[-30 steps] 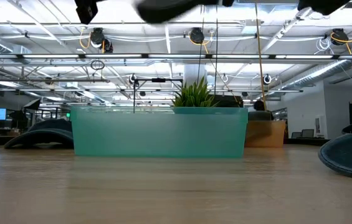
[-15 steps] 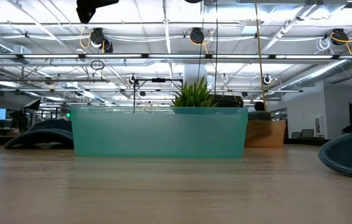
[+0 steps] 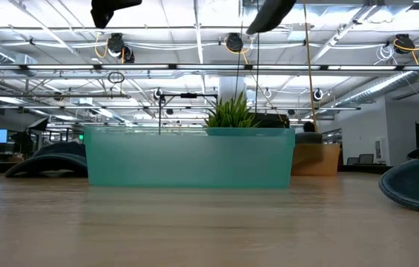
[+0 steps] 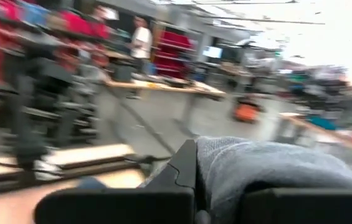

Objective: Pick & Place hat
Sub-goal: Put the top gray cap into the orange bin

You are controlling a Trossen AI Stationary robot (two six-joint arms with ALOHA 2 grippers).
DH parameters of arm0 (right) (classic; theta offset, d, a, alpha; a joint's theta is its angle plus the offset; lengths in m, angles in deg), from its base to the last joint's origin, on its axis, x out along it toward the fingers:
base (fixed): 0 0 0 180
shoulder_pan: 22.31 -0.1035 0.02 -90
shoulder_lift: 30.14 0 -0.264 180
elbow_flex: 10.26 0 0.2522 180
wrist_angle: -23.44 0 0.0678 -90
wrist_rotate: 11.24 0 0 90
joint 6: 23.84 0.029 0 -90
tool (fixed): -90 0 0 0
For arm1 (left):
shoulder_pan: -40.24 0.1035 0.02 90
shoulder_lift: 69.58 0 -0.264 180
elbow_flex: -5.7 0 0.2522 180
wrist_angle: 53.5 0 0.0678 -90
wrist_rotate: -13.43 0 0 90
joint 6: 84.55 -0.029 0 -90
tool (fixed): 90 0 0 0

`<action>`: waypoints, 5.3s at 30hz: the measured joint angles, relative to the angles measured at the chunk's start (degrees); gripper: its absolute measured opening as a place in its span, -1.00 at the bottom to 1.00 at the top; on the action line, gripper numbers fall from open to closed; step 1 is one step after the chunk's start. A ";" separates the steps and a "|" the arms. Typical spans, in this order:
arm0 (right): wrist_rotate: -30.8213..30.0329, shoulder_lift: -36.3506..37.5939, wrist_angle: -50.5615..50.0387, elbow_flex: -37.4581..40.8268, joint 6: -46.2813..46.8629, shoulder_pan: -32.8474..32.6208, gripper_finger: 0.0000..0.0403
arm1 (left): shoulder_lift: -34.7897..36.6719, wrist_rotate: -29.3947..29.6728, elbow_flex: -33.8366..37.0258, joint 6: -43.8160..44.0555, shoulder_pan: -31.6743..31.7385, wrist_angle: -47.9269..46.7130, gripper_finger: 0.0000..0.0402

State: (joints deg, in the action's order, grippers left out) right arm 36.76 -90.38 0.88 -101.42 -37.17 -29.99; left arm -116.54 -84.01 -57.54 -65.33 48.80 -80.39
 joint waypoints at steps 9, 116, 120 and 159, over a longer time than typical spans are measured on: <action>-16.81 -1.60 -0.10 -0.34 -11.72 -0.46 -1.00 | 0.00 -0.02 0.00 0.19 -0.02 0.04 0.35; 49.09 -22.27 1.47 22.42 -13.16 50.29 -0.33 | -0.02 -0.24 0.00 -2.33 1.29 -0.39 0.34; 49.38 -20.23 1.18 22.44 -13.46 49.86 0.09 | -0.02 -0.24 0.00 -2.35 1.29 -0.35 0.34; 47.89 -19.10 30.06 32.01 -1.98 45.09 -0.97 | -0.02 -0.20 0.02 -2.58 1.29 -0.33 0.34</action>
State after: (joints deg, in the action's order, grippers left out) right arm 84.65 -109.48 30.94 -69.41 -39.15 15.11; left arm -116.57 -84.21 -57.51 -67.91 50.09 -80.72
